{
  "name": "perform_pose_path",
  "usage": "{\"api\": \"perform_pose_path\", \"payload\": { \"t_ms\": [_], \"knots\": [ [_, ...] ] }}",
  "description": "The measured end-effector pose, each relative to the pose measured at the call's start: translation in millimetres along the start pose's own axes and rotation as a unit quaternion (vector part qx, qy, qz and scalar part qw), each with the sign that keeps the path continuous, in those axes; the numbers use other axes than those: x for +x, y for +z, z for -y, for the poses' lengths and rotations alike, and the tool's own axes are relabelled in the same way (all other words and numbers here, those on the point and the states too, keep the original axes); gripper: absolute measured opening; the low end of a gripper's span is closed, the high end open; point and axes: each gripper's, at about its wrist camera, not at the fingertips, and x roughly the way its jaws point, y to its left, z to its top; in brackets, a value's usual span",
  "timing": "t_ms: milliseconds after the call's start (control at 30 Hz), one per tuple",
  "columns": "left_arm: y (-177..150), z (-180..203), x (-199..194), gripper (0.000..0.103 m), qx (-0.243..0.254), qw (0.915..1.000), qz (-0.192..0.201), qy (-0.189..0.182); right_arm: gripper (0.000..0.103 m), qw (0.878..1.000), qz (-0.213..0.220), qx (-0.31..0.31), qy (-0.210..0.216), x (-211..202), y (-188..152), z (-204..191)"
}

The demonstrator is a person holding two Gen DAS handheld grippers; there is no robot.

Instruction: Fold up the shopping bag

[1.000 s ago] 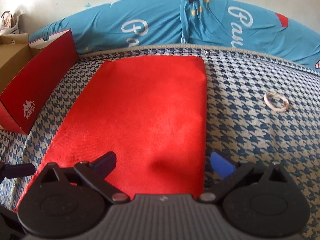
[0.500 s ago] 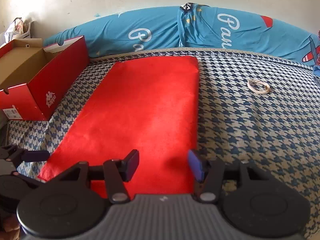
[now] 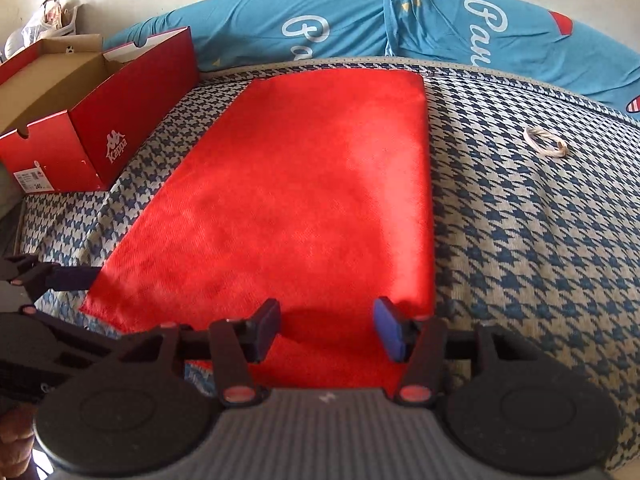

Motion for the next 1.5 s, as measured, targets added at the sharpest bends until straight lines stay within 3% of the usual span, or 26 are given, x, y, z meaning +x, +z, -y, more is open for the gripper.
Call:
{"api": "perform_pose_path", "payload": {
  "t_ms": [367,667,1033,1500],
  "knots": [
    [-1.5,3.1,0.4,0.103,0.007,1.0000,0.003,0.005,0.055,1.000,0.002,-0.003,0.001,0.9,0.0,-2.6],
    [-2.3,4.0,0.2,0.103,0.016,0.9998,0.011,0.007,0.055,0.998,0.040,0.031,-0.033,-18.8,-2.4,4.8],
    [-7.5,0.6,-6.5,0.103,0.003,0.9999,0.015,0.000,0.056,0.997,0.006,0.052,-0.059,-13.2,-15.0,12.8],
    [-19.4,3.4,-6.0,0.103,0.025,0.9995,0.014,0.009,0.063,0.998,0.010,0.031,-0.061,-13.7,-20.7,8.1]
  ]
}}
